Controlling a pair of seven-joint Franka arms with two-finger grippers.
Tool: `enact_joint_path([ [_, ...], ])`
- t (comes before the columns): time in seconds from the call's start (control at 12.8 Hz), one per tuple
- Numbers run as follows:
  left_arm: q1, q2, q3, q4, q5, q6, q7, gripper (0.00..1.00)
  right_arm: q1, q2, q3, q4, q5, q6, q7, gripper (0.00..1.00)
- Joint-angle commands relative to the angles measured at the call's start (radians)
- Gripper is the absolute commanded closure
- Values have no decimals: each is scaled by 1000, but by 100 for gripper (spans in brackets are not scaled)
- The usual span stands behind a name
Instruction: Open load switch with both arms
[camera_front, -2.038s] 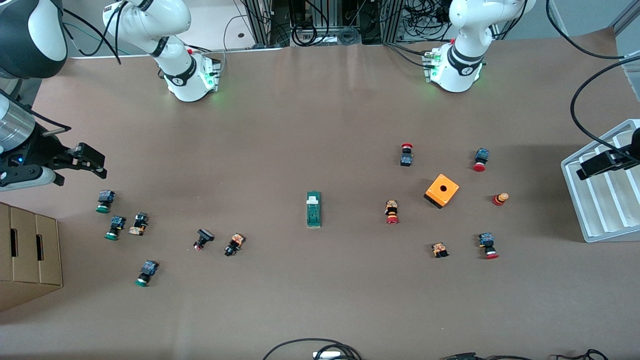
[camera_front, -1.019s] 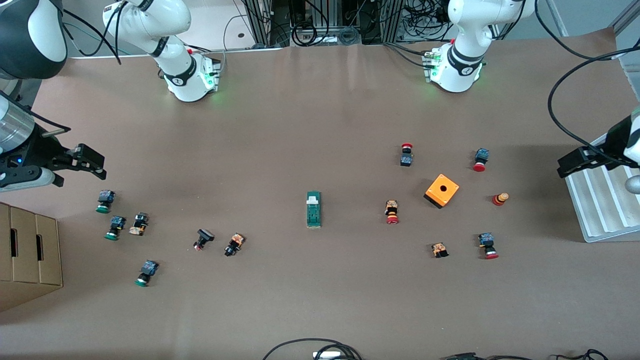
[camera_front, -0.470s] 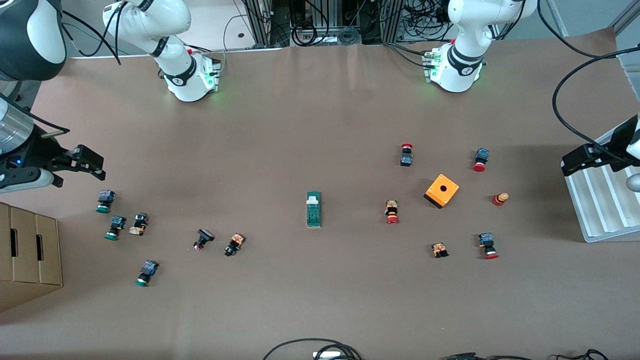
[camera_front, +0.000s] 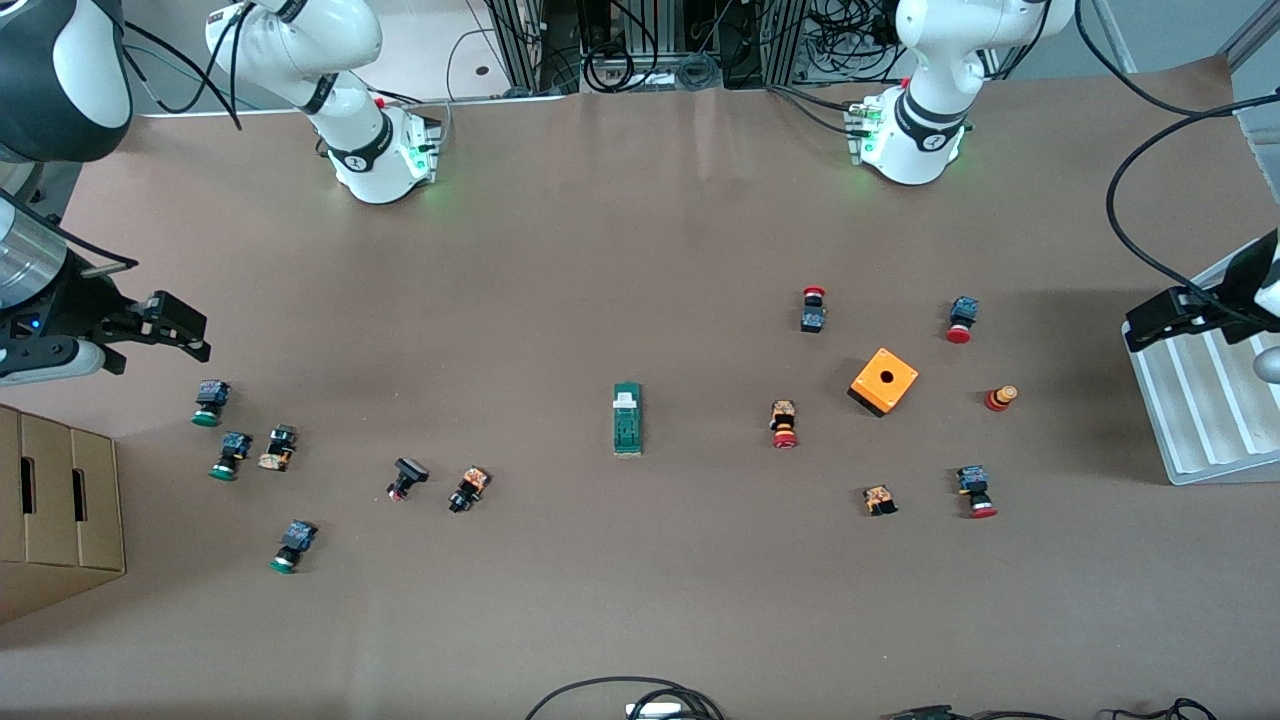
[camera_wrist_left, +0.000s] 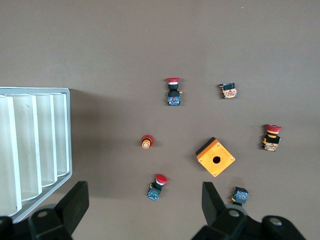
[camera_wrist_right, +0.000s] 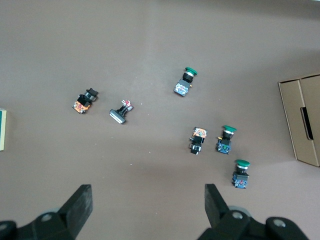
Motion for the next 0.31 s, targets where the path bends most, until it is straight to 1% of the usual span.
enact_joint_path([
  [0.0,-4,-8,11,9,-8,-14,19,0,8,10,-1,21,-25,-4,53,0],
  [0.24,-4,-8,11,9,-2,-17,28,0,8,11,-2,21,-27,-4,53,0],
])
